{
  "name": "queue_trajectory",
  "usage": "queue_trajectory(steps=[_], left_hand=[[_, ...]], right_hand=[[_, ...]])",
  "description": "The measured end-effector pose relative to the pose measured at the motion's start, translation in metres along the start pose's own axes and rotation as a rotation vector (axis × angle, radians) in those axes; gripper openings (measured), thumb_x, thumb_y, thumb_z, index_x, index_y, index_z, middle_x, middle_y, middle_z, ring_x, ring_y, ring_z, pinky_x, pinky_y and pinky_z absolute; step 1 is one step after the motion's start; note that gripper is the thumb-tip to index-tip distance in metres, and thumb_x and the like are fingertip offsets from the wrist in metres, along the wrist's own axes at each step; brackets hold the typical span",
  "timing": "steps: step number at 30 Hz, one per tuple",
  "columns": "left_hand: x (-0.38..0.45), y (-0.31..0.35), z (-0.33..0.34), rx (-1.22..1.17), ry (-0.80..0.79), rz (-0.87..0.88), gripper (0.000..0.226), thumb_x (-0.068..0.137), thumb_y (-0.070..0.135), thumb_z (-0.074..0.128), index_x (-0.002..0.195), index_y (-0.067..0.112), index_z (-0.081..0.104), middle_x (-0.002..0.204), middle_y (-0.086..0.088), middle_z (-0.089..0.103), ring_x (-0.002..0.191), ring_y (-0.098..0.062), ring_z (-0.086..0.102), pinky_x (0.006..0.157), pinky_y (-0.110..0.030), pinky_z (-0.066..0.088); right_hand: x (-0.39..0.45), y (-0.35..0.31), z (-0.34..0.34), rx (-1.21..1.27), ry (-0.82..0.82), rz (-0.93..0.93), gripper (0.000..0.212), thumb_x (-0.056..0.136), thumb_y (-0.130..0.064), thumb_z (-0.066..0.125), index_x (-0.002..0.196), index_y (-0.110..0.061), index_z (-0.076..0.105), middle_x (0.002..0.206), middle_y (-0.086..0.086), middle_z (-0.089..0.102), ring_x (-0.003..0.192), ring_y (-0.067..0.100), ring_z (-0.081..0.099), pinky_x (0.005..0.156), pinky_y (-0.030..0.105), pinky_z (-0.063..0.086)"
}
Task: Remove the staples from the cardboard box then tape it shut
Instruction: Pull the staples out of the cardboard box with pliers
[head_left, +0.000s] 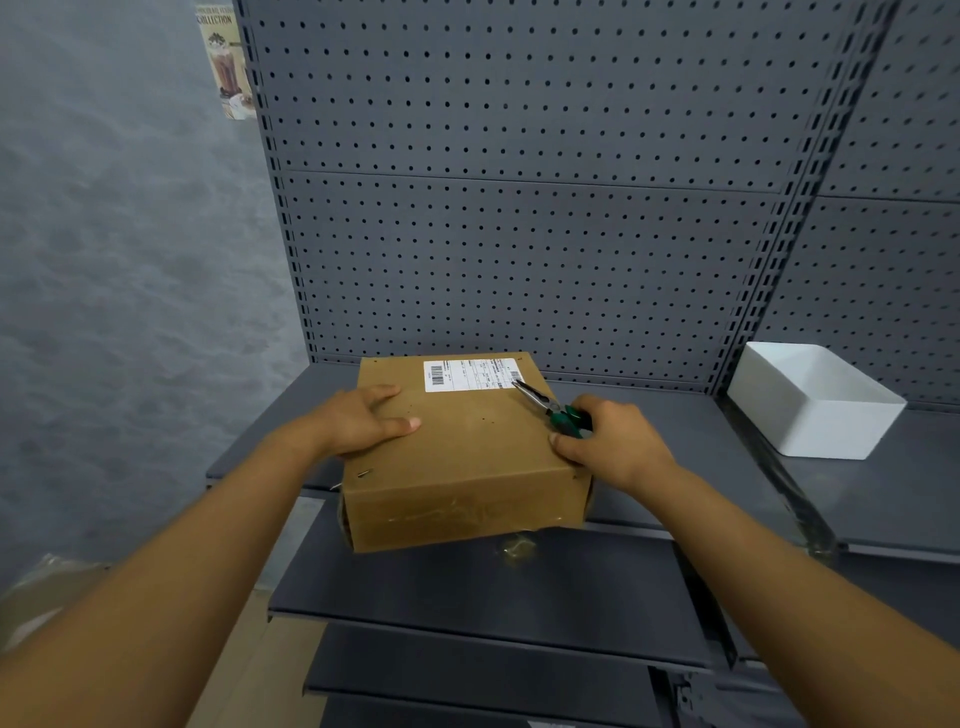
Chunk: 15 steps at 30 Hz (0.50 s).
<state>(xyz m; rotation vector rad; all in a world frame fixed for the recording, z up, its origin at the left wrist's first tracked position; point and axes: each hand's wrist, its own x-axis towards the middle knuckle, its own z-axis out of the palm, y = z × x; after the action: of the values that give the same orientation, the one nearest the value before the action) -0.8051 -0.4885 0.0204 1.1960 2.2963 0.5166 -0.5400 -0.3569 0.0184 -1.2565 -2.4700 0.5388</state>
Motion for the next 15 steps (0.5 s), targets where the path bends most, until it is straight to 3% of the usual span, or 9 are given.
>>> queue_trajectory(steps=[4, 7, 9, 11, 13, 15], left_hand=[[0.002, 0.001, 0.007, 0.036, 0.075, -0.036, 0.08, 0.083, 0.065, 0.052, 0.151, 0.032, 0.023, 0.157, -0.007, 0.024, 0.142, -0.03, 0.026, 0.113, -0.042, 0.025], [0.006, 0.001, 0.018, 0.066, 0.2, -0.089, 0.084, 0.081, 0.072, 0.049, 0.149, 0.029, 0.027, 0.152, -0.012, 0.031, 0.135, -0.033, 0.035, 0.108, -0.043, 0.034], [0.005, 0.008, 0.023, 0.02, 0.271, -0.102, 0.078, 0.083, 0.068, 0.05, 0.147, 0.027, 0.032, 0.142, -0.016, 0.043, 0.118, -0.034, 0.052, 0.088, -0.041, 0.054], [0.001, 0.017, 0.024, 0.04, 0.297, -0.108, 0.07, 0.087, 0.062, 0.049, 0.145, 0.025, 0.037, 0.131, -0.016, 0.051, 0.091, -0.03, 0.065, 0.061, -0.03, 0.057], [0.0, 0.025, 0.022, 0.213, 0.289, -0.107, 0.063, 0.091, 0.06, 0.043, 0.142, 0.023, 0.042, 0.13, -0.013, 0.053, 0.085, -0.025, 0.067, 0.067, -0.029, 0.056], [-0.002, 0.032, 0.018, 0.47, 0.285, -0.101, 0.059, 0.091, 0.063, 0.038, 0.137, 0.026, 0.047, 0.133, -0.008, 0.052, 0.11, -0.026, 0.057, 0.088, -0.036, 0.047]], right_hand=[[0.006, -0.004, -0.001, -0.099, 0.095, -0.014, 0.034, 0.083, -0.042, 0.061, 0.107, -0.019, 0.056, 0.1, 0.003, 0.062, 0.085, 0.022, 0.058, 0.061, 0.032, 0.048], [0.007, -0.008, -0.005, -0.109, 0.243, -0.057, 0.036, 0.084, -0.045, 0.058, 0.108, -0.018, 0.056, 0.105, 0.001, 0.057, 0.091, 0.023, 0.056, 0.065, 0.032, 0.046], [0.007, -0.009, -0.007, -0.051, 0.242, -0.044, 0.033, 0.084, -0.044, 0.057, 0.103, -0.016, 0.055, 0.099, 0.002, 0.057, 0.084, 0.024, 0.057, 0.063, 0.032, 0.046], [0.006, -0.007, -0.008, 0.05, 0.149, -0.006, 0.03, 0.085, -0.042, 0.057, 0.096, -0.015, 0.053, 0.085, 0.004, 0.059, 0.071, 0.024, 0.058, 0.057, 0.033, 0.049], [0.005, -0.005, -0.005, 0.108, 0.038, 0.024, 0.031, 0.086, -0.042, 0.057, 0.095, -0.013, 0.052, 0.077, 0.005, 0.057, 0.064, 0.023, 0.057, 0.05, 0.032, 0.047], [0.004, -0.002, 0.002, 0.127, -0.05, 0.019, 0.034, 0.088, -0.042, 0.058, 0.098, -0.01, 0.052, 0.076, 0.003, 0.055, 0.065, 0.019, 0.055, 0.048, 0.028, 0.041]])
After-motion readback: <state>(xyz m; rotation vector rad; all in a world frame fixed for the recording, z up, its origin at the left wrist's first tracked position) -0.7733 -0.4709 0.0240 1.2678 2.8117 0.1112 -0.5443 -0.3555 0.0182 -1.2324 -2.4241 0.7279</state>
